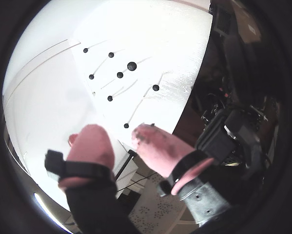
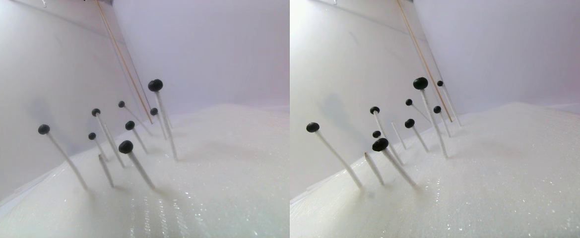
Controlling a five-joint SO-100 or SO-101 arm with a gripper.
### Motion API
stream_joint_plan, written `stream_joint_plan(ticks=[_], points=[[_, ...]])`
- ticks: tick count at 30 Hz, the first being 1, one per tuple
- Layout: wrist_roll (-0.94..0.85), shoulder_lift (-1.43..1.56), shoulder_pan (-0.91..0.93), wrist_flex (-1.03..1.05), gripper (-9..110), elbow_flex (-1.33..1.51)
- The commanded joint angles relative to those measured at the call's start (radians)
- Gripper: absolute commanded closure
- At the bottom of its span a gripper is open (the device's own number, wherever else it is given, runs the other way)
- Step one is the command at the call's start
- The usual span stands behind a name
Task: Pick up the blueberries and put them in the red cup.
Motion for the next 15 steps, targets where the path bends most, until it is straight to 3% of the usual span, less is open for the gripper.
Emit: stream_joint_plan(ticks=[1, 15], points=[[-0.002, -0.005, 0.003, -0.002, 90, -0.038], [-0.003, -0.015, 0.0, -0.003, 90, -0.038]])
